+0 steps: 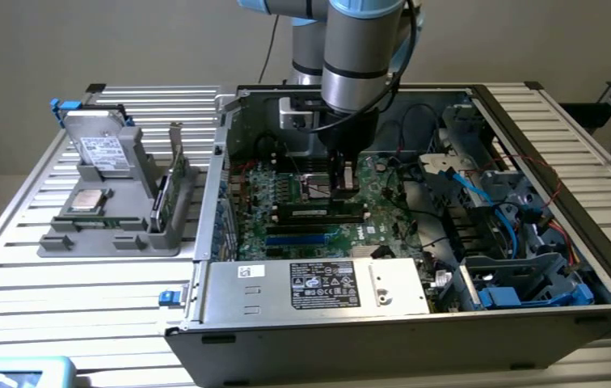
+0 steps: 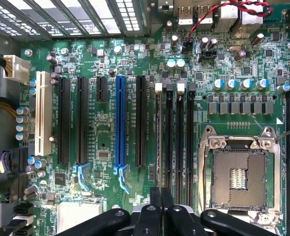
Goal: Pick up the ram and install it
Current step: 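Insert the ram into the slot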
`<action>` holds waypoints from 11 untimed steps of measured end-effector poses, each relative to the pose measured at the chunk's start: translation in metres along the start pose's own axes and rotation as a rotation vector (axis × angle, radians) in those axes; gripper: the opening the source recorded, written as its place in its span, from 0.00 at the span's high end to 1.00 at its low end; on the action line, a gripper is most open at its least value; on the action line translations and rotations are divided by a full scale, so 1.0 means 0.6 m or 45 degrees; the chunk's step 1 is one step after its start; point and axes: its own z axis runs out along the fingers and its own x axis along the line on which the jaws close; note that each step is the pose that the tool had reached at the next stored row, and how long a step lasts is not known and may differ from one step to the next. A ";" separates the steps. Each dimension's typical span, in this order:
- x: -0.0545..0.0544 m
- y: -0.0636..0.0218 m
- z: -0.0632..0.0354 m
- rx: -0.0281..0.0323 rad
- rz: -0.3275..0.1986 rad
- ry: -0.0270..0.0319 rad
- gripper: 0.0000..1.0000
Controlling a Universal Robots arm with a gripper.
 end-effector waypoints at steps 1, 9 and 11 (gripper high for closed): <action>0.000 0.000 0.000 0.0000 0.000 -0.0004 0.88; 0.000 0.000 0.001 0.0001 0.000 -0.0011 0.88; 0.000 0.000 0.001 0.0001 0.000 -0.0011 0.88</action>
